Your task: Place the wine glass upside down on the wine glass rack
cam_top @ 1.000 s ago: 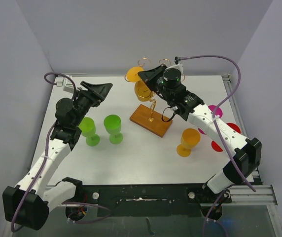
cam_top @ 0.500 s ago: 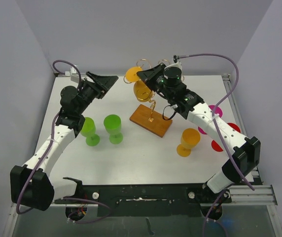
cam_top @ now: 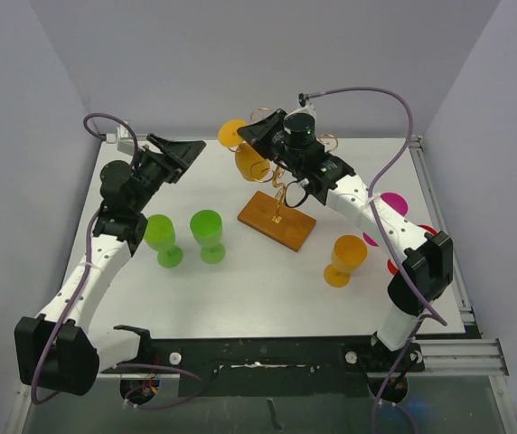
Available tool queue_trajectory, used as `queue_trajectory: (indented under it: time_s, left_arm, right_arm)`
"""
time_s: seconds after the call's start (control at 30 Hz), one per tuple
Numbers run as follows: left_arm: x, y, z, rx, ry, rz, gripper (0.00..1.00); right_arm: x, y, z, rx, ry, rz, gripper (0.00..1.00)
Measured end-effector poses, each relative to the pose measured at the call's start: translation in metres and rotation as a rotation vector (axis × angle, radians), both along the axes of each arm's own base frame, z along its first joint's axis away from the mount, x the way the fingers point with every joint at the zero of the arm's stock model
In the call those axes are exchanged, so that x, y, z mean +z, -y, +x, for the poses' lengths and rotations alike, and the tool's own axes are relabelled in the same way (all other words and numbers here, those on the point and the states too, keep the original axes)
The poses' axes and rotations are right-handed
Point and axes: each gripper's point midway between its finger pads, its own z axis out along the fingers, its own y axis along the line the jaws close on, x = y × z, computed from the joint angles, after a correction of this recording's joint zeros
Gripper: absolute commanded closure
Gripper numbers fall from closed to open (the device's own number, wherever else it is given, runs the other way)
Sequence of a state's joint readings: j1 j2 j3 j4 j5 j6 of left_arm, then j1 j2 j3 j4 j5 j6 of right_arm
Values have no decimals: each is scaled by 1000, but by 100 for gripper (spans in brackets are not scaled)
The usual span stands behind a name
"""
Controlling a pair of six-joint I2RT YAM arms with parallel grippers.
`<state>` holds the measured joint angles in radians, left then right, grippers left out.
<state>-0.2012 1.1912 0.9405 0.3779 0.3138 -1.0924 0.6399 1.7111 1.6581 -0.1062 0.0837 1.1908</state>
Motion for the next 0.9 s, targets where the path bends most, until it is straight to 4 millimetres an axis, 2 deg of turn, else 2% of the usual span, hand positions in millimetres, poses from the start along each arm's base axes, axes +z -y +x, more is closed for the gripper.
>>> queue_trajectory:
  time_s: [0.23, 0.47, 0.67, 0.77, 0.9]
  left_arm:
    - [-10, -12, -6, 48, -11, 94, 39]
    - [-37, -24, -9, 95, -65, 241, 39]
    - [-51, -39, -11, 154, -98, 373, 39]
    - [-54, -47, -13, 179, -104, 428, 39]
    - [-60, -53, -17, 189, -108, 496, 38]
  right_arm:
    - [-1, -14, -6, 88, 11, -16, 98]
    - [-4, -18, -13, 136, 15, -43, 93]
    - [-8, -13, -19, 143, 0, -81, 91]
    - [-3, -7, -23, 133, 7, -94, 90]
    - [8, 1, -26, 110, 36, -104, 83]
